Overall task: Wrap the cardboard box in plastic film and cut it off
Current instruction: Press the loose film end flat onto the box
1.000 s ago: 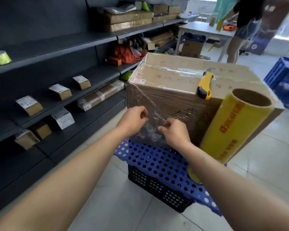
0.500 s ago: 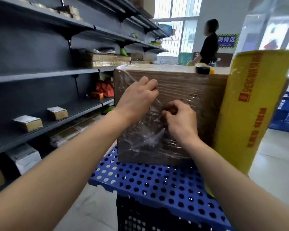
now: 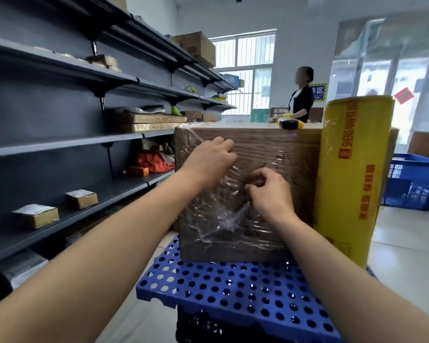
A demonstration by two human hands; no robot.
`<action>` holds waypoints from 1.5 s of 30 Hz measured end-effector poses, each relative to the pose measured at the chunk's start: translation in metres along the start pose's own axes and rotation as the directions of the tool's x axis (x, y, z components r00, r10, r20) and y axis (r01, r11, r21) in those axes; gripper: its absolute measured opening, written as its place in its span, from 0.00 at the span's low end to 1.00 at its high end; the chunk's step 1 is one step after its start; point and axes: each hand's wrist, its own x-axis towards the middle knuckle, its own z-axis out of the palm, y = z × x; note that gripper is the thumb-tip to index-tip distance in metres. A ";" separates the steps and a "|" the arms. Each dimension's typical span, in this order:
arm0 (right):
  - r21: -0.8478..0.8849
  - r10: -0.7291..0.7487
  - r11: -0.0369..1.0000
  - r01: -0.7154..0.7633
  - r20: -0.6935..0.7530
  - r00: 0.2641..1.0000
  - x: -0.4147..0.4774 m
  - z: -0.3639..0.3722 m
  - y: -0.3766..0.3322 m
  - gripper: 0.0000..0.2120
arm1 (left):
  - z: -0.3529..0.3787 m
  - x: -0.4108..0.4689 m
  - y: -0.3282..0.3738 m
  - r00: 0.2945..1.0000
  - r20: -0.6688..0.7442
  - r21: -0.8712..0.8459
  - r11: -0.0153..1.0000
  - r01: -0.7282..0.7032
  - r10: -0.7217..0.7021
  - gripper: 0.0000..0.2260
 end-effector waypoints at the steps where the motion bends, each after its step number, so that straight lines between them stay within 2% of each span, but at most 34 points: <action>1: 0.000 0.007 1.000 -0.007 0.005 1.000 0.000 -0.001 0.000 0.10 | 0.000 0.000 0.000 1.000 -0.008 -0.005 1.000 0.006 -0.006 0.09; 5: -0.032 -0.007 0.999 0.007 0.017 1.000 -0.002 -0.006 0.003 0.11 | -0.001 -0.002 0.002 0.996 -0.091 -0.097 0.995 0.004 -0.013 0.09; 9: -0.064 0.065 0.996 -0.060 0.085 0.994 -0.006 -0.004 0.004 0.11 | -0.004 -0.007 0.001 0.996 -0.069 -0.207 0.978 0.035 -0.051 0.09; 13: -0.186 0.249 0.963 -0.198 0.316 0.916 -0.012 0.002 -0.001 0.20 | 0.003 -0.011 0.004 1.000 -0.005 -0.089 0.996 -0.023 0.023 0.16; 17: -0.302 0.311 0.935 -0.186 0.446 0.839 -0.012 0.012 0.001 0.15 | 0.003 -0.012 0.008 0.999 0.003 0.028 0.999 -0.033 0.033 0.12; 21: -0.359 0.321 0.923 -0.136 0.529 0.786 -0.020 0.008 0.010 0.12 | 0.005 -0.016 0.008 0.999 -0.032 -0.044 0.999 0.006 -0.007 0.12; 24: -0.393 0.339 0.912 -0.120 0.555 0.760 -0.031 0.006 0.019 0.11 | 0.007 -0.021 0.007 0.999 0.024 -0.102 0.994 -0.025 0.028 0.12; 27: -0.420 0.331 0.904 -0.077 0.575 0.748 -0.035 0.006 0.021 0.11 | 0.006 -0.027 0.010 0.977 0.174 -0.049 0.992 -0.120 0.126 0.14; 29: -0.440 0.325 0.897 -0.050 0.578 0.748 -0.035 0.006 0.020 0.11 | 0.006 -0.029 0.010 0.967 0.217 0.000 0.991 -0.133 0.130 0.14; 34: -0.461 0.327 0.887 -0.011 0.612 0.720 -0.035 0.005 0.018 0.13 | 0.006 -0.024 0.012 0.971 0.192 0.065 0.986 -0.156 0.141 0.15; 39: -0.445 0.318 0.895 0.010 0.655 0.686 -0.039 0.003 0.017 0.14 | 0.011 -0.022 0.018 0.978 0.102 0.083 0.979 -0.189 0.180 0.16; 42: -0.414 0.301 0.910 0.004 0.667 0.681 -0.040 0.003 0.020 0.06 | 0.011 -0.022 0.022 0.938 0.216 0.092 0.951 -0.296 0.271 0.14; 45: -0.406 0.289 0.914 0.013 0.671 0.682 -0.041 0.007 0.020 0.09 | 0.009 -0.020 0.027 0.888 0.338 0.085 0.930 -0.358 0.311 0.14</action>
